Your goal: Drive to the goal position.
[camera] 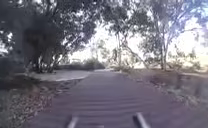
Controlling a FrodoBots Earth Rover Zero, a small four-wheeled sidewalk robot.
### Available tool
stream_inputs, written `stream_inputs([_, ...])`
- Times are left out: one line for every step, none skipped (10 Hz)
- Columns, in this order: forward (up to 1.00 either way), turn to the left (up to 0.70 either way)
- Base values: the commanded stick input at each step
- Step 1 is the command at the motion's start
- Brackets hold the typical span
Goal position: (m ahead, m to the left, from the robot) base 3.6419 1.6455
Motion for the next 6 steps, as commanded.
stream_inputs([1.0,0.0])
stream_inputs([1.0,0.0])
stream_inputs([1.0,0.0])
stream_inputs([1.0,0.0])
stream_inputs([1.0,0.0])
stream_inputs([1.0,0.0])
